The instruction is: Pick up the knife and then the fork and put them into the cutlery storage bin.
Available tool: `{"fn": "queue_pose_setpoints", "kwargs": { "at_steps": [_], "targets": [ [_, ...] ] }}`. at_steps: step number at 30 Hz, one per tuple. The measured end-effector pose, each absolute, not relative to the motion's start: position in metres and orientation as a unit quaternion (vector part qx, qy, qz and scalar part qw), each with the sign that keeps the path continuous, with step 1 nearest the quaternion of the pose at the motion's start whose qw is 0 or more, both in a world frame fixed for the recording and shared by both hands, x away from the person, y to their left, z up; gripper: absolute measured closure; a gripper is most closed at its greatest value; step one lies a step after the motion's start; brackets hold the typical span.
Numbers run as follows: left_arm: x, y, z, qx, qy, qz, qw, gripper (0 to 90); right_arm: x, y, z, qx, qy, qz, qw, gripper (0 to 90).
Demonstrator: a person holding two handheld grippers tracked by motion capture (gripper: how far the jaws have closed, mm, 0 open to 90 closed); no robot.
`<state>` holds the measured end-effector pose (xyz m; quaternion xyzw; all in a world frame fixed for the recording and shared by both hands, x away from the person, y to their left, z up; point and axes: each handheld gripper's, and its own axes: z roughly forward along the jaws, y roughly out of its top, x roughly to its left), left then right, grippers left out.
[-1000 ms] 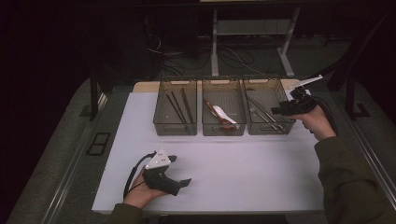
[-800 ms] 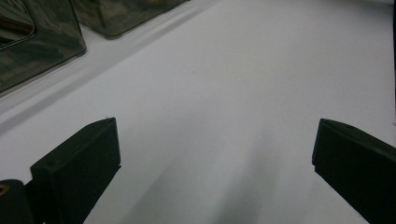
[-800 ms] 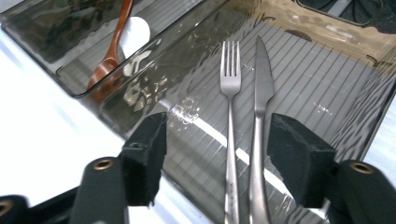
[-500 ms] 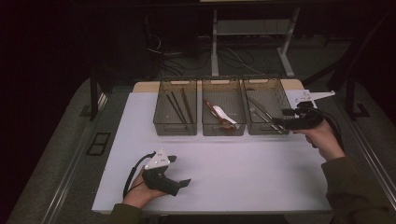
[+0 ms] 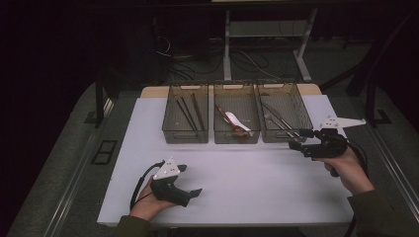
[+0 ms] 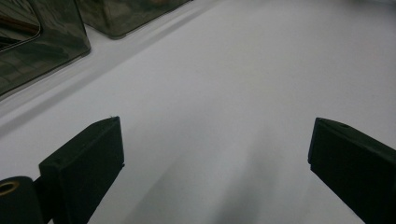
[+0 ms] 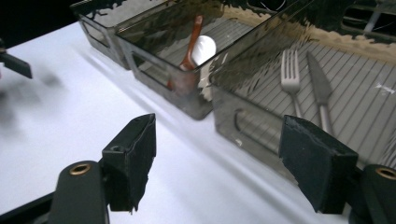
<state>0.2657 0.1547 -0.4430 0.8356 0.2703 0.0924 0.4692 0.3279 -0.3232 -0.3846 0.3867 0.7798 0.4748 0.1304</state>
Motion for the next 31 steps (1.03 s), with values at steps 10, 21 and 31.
{"fn": "queue_pose_setpoints", "kwargs": {
  "at_steps": [10,21,31],
  "targets": [
    [0.266,0.155,-0.441,0.833,0.273,0.095,0.471,2.1,0.298,-0.318,-0.411,0.397,0.773,0.475,0.136,23.6],
    [0.266,0.156,-0.44,0.831,0.274,0.097,0.474,1.6,0.272,-0.303,-0.432,0.383,0.785,0.466,0.141,18.0],
    [0.266,0.156,-0.441,0.831,0.276,0.096,0.474,0.4,0.265,-0.299,-0.444,0.383,0.791,0.459,0.13,16.1]
  ]
}}
